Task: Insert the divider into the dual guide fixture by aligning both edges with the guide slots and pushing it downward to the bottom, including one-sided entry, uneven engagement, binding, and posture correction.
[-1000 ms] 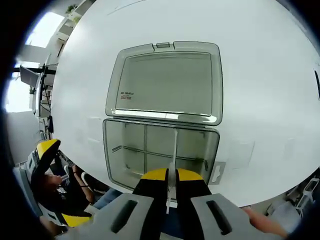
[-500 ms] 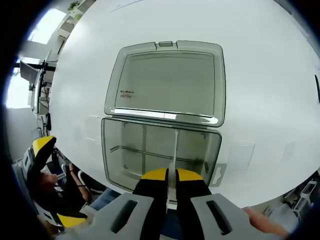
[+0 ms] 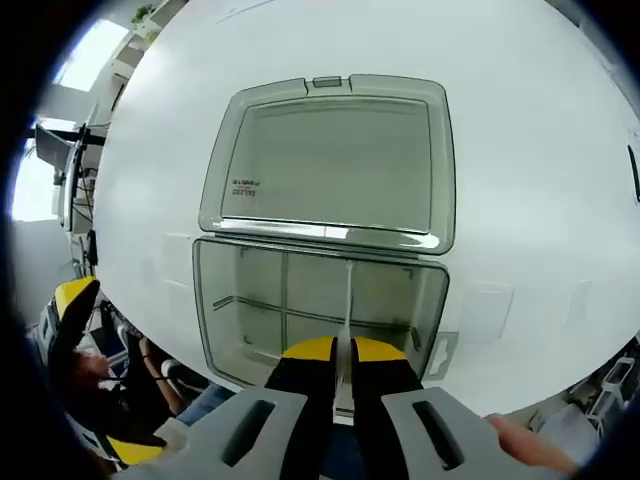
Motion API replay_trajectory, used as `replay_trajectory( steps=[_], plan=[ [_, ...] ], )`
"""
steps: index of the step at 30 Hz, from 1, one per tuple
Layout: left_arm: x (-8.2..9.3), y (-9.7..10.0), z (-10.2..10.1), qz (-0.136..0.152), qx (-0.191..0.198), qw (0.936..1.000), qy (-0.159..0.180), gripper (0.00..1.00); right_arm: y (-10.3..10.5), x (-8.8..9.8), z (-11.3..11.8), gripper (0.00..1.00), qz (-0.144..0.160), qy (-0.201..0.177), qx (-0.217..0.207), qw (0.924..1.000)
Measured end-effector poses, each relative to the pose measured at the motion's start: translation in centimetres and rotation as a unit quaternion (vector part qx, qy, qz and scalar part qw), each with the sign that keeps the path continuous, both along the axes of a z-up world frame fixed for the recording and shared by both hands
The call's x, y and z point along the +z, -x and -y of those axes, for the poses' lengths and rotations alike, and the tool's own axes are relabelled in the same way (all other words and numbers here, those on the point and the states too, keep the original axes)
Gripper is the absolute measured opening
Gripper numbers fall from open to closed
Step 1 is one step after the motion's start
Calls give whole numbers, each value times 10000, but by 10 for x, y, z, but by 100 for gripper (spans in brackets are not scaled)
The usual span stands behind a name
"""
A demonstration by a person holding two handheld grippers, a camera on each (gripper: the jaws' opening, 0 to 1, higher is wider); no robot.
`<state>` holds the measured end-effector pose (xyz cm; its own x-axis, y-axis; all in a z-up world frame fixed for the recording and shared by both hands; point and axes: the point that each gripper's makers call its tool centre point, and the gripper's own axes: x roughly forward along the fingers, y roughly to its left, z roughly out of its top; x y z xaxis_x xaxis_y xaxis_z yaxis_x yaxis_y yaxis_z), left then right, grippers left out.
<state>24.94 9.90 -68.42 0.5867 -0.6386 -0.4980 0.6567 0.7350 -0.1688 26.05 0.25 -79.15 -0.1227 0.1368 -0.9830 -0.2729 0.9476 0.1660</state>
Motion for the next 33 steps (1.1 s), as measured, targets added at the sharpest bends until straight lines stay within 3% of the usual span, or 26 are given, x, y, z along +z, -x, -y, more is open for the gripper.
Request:
replay_trajectory(
  steps=[33],
  plan=[
    [-1, 1, -4, 8, 98, 9999, 83, 53, 1, -8, 1, 0, 57, -261, -136, 9995]
  ],
)
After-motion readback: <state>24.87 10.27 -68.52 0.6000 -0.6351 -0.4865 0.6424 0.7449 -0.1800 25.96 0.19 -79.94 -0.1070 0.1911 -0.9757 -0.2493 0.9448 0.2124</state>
